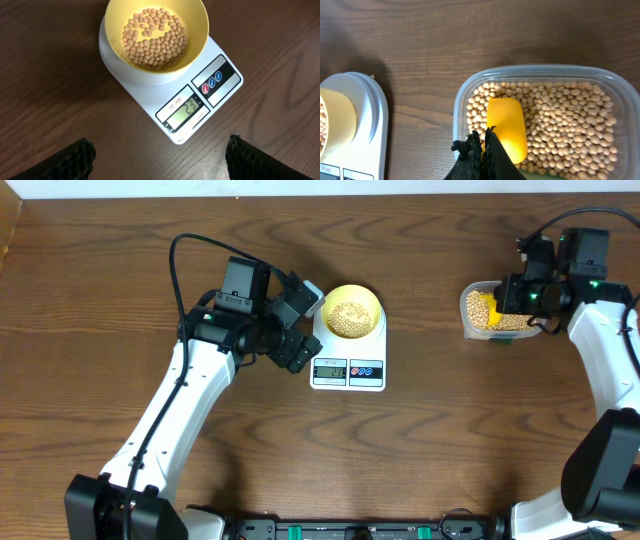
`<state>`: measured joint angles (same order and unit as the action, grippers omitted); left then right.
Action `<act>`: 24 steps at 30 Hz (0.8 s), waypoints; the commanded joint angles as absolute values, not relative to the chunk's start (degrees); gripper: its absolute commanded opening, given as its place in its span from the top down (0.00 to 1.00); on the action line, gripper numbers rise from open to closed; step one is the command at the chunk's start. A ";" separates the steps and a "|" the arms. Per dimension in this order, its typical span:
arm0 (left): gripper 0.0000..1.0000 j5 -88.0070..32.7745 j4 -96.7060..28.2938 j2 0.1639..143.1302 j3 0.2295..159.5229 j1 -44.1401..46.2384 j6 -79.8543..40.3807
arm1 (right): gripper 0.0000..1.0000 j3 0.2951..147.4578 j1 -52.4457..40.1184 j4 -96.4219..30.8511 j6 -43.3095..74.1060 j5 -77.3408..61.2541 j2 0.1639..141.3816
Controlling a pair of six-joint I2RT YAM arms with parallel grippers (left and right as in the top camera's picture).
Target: Scoop item into bowl and weigh 50g on scale
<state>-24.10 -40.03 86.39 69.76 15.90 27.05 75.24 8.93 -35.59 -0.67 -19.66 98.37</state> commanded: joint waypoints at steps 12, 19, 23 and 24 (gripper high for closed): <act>0.14 -24.84 -40.03 86.15 69.10 15.66 27.40 | 0.99 75.20 14.02 -35.75 -3.53 -28.08 103.20; 0.14 -24.84 -40.03 86.15 69.10 15.66 27.40 | 0.99 75.20 14.83 -35.38 -3.53 -32.12 104.53; 0.14 -24.84 -40.03 86.15 69.10 15.66 27.40 | 0.99 75.20 15.35 -35.35 -3.60 -33.01 104.55; 0.14 -24.84 -40.03 86.15 69.10 15.66 27.40 | 0.99 75.20 15.57 -35.33 -4.03 -33.71 104.55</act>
